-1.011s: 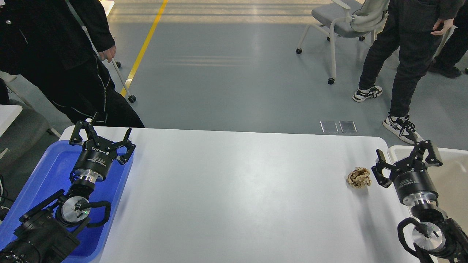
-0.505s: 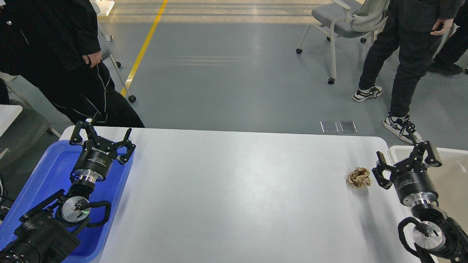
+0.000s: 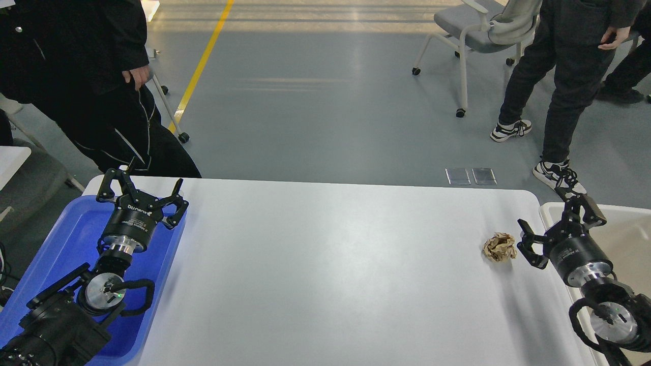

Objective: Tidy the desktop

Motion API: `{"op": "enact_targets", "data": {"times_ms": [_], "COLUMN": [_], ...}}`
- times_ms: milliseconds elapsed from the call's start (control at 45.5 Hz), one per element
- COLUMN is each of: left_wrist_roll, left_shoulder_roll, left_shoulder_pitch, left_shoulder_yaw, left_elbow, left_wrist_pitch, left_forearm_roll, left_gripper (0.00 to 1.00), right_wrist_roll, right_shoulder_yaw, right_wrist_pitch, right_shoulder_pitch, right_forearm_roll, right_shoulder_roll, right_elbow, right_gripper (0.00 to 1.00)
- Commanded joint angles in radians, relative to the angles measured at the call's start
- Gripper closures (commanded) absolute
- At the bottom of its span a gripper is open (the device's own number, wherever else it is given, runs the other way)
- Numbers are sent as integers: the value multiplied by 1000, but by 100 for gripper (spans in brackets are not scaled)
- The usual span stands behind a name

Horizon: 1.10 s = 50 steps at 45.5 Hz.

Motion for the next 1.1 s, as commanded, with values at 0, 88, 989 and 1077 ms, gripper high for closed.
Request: {"op": "enact_targets", "data": {"times_ms": [0, 88, 989, 1077], "left_wrist_roll": [0, 0, 0, 0], "left_shoulder_roll": [0, 0, 0, 0], "left_shoulder_pitch": [0, 0, -1, -1], "left_shoulder_yaw": [0, 0, 0, 0], "left_elbow": [0, 0, 0, 0], "left_wrist_pitch": [0, 0, -3, -3], "left_forearm_roll": [-1, -1, 1, 1], "left_gripper": [0, 0, 0, 0], "right_wrist_roll": [-16, -16, -2, -2], "right_shoulder_yaw": [-103, -165, -895, -1020], "right_wrist_pitch": [2, -1, -69, -98], "right_shoulder_pitch": [48, 79, 436, 502], "right_forearm_roll": [-11, -14, -611, -681], "right_shoulder_roll": [-113, -170, -388, -414], "right_elbow": [10, 15, 7, 9], "right_gripper": [0, 0, 0, 0]}}
